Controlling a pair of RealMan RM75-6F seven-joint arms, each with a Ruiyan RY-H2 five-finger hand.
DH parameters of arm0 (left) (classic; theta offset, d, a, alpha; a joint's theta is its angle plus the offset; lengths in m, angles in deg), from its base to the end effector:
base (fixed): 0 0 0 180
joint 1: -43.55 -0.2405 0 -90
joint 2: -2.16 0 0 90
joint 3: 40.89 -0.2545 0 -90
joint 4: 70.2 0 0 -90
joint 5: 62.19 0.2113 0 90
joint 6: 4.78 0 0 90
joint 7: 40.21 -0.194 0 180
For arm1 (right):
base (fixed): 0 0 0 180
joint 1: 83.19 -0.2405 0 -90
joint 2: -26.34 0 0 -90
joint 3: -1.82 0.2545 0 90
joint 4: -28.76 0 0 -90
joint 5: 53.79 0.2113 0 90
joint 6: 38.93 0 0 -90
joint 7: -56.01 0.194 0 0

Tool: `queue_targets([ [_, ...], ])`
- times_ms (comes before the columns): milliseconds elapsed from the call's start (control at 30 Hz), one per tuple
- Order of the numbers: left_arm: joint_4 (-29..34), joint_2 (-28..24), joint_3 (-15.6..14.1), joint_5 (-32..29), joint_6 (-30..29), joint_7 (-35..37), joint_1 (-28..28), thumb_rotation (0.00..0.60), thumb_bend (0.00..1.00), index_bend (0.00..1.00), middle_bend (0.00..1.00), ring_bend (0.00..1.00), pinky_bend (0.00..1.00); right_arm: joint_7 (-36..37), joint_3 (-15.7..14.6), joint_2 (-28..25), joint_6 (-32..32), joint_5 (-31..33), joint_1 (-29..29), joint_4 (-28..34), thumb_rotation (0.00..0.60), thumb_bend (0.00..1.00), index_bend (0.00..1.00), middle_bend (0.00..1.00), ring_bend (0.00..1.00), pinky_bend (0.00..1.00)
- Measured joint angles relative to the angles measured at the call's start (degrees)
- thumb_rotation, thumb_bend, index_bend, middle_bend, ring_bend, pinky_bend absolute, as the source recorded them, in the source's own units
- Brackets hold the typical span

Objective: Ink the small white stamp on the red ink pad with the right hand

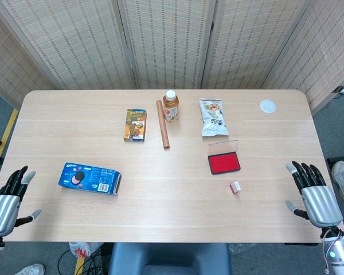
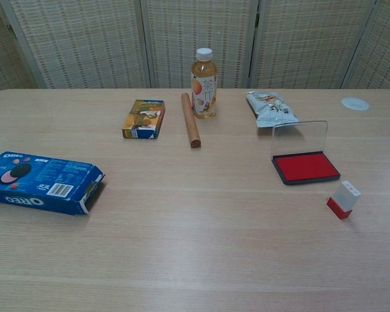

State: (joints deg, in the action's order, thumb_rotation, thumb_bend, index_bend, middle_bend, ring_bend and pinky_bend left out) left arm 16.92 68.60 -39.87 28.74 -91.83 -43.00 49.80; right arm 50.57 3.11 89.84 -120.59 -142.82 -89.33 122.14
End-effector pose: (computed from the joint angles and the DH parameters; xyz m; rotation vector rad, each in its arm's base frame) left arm -0.3041 0.2321 0.1459 -1.4966 -0.7718 -0.8946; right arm -0.2999 -0.2307 0.1390 1.5232 -0.8580 0.8306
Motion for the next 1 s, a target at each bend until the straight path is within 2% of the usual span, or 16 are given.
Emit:
queue_targets([
  [400, 0.21, 0.21, -0.31, -0.1, 0.71, -0.34, 0.23, 0.6, 0.11, 0.07, 0.0, 0.0, 0.35, -1.14, 0.06, 0.49, 1.1, 0.66, -0.52, -0.21, 0.6, 0.23, 0.02, 0.02, 0.0, 0.0],
  [600, 0.34, -0.08, -0.4, -1.38, 2.11, -0.07, 0.42, 0.6, 0.11, 0.07, 0.0, 0.0, 0.35, -0.43, -0.95, 1.82, 3.7, -2.64, -2.69, -2.19, 0.6, 0.23, 0.02, 0.0, 0.0, 0.0],
  [733, 0.75, -0.42, -0.16, -2.57, 2.26, 0.36, 0.16, 0.6, 0.11, 0.07, 0.0, 0.0, 0.35, 3.32, -1.86, 3.17, 7.73, -7.28, -6.69, -4.52, 0.6, 0.23, 0.09, 0.0, 0.0, 0.0],
  [1000, 1.22, -0.71, -0.05, -3.63, 2.62, 0.44, -0.1, 0.6, 0.11, 0.07, 0.0, 0.0, 0.35, 4.62, -0.86, 2.39, 21.33, -7.15, -16.52, -2.25, 0.6, 0.24, 0.12, 0.0, 0.0, 0.0],
])
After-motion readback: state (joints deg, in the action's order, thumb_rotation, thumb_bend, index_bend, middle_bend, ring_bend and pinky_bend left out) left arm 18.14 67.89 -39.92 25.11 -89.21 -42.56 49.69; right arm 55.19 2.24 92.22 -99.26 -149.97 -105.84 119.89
